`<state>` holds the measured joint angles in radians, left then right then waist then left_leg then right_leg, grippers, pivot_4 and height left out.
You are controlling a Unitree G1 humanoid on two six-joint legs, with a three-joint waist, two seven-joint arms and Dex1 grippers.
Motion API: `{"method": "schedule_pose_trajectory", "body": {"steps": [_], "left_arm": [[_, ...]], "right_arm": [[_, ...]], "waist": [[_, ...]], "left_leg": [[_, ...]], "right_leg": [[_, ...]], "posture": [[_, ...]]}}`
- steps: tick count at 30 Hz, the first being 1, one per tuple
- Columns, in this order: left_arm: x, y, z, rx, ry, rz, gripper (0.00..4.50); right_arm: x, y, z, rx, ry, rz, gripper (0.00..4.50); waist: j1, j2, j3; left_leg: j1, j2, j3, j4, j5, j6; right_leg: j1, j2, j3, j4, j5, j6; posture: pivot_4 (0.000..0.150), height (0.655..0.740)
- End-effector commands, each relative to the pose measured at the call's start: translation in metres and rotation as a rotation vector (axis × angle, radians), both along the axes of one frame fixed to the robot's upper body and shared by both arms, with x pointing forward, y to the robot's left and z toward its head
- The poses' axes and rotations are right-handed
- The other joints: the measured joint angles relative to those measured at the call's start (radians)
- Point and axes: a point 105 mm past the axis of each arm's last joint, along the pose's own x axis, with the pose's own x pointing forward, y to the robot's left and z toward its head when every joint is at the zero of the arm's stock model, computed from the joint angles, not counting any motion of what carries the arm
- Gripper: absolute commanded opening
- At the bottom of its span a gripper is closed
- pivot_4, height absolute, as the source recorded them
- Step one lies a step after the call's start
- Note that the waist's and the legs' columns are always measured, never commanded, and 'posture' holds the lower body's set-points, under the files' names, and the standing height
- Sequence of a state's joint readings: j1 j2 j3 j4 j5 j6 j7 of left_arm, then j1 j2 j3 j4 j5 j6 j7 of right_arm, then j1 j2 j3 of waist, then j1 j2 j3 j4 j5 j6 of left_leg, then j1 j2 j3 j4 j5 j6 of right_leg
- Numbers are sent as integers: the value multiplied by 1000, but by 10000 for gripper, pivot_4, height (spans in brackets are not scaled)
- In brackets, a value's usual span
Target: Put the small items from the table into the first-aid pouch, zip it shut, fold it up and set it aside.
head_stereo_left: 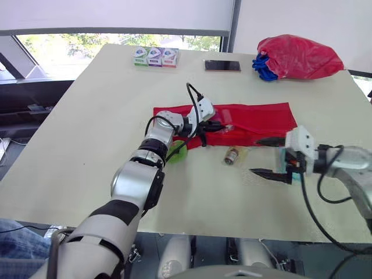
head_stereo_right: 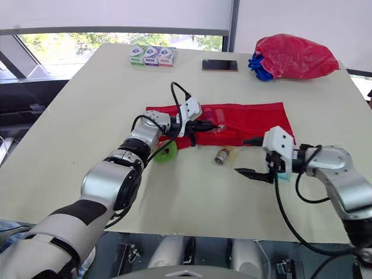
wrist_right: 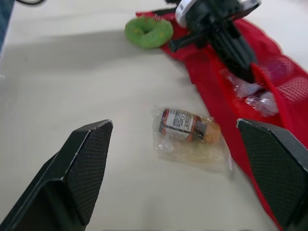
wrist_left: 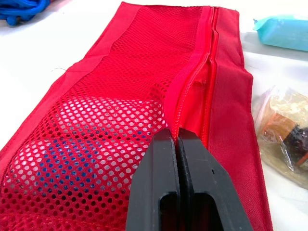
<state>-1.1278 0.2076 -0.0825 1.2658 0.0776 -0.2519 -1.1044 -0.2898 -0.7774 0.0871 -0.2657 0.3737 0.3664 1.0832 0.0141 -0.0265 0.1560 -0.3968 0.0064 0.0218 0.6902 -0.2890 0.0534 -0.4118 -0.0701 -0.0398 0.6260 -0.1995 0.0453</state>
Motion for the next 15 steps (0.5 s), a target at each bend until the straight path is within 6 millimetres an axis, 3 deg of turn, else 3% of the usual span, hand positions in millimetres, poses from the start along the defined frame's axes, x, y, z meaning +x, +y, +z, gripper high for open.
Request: {"method": "schedule_pose_trajectory", "body": {"steps": [1, 7, 15], "left_arm": [[2, -7, 16, -19, -56, -16, 0], [3, -7, 16, -22, -60, -12, 0], [3, -5, 17, -30, -67, -6, 0]], "right_arm": [[24, 16, -9, -95, -47, 91, 43961], [59, 30, -23, -203, -65, 153, 43961], [57, 34, -44, -298, 42, 249, 43961]], "waist": [[-4, 1, 0], [-3, 1, 0], [-3, 1, 0]], "left_leg": [[0, 0, 1, 0, 0, 0], [1, 0, 0, 0, 1, -1], [0, 0, 1, -1, 3, -5]], "right_leg": [[0, 0, 0, 0, 0, 0], [0, 1, 0, 1, 0, 0], [0, 0, 0, 0, 0, 0]], "posture": [[1500, 7400], [1500, 7400], [1500, 7400]]}}
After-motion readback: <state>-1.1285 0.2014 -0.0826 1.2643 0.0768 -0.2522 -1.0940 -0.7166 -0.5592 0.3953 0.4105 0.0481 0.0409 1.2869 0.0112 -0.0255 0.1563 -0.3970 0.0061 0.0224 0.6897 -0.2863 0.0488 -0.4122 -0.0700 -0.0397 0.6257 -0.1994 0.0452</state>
